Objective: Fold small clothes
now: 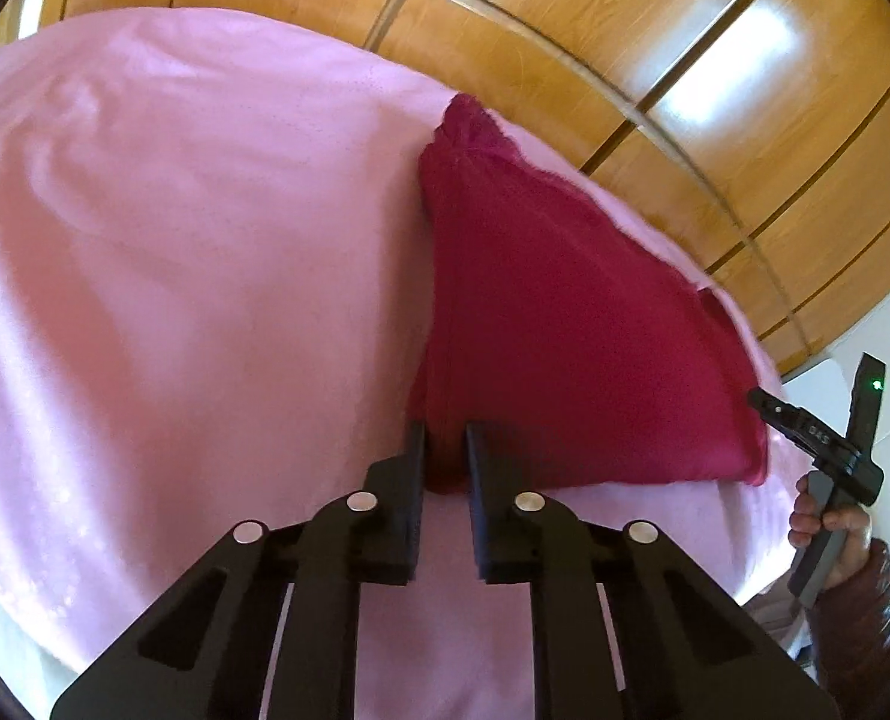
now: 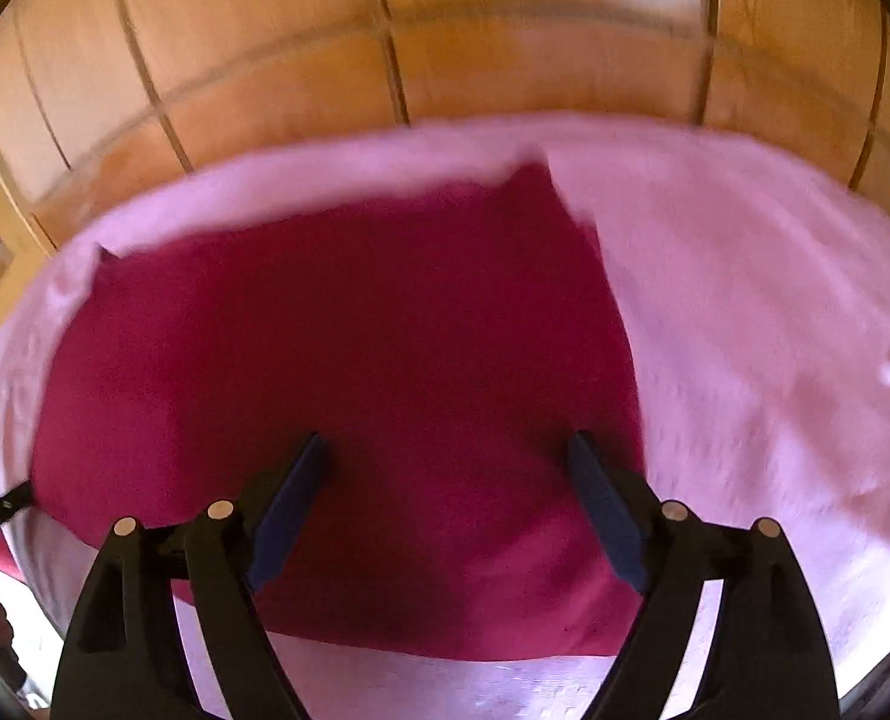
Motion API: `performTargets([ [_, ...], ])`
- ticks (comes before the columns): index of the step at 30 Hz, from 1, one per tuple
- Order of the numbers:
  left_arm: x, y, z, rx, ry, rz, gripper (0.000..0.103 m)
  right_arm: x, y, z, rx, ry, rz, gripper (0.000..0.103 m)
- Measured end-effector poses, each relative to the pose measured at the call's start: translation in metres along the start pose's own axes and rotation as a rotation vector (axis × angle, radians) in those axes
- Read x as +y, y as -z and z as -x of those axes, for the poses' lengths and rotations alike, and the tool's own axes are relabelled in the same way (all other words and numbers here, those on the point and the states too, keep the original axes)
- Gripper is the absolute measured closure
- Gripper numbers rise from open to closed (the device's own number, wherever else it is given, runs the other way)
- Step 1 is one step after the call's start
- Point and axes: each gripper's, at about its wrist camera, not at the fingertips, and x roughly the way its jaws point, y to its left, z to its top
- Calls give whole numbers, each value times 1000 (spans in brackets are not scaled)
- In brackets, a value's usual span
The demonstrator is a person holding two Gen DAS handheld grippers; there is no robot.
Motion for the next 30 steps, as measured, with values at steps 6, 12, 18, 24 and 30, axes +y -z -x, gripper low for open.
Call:
performTargets([
  [6, -2, 5, 1, 18, -44, -20, 92, -1, 18, -2, -75, 7, 70, 18],
  [12, 0, -24, 18, -67, -34, 37, 78, 3, 17, 2, -74, 24, 60, 17],
  [18, -7, -69, 2, -84, -12, 41, 78, 5, 11, 1, -53, 15, 57, 14],
  [24, -10, -106, -40, -42, -23, 67, 78, 5, 14, -2, -70, 14, 54, 11],
  [30, -2, -109, -76, -13, -203, 58, 96, 5, 18, -3, -89, 7, 62, 10],
])
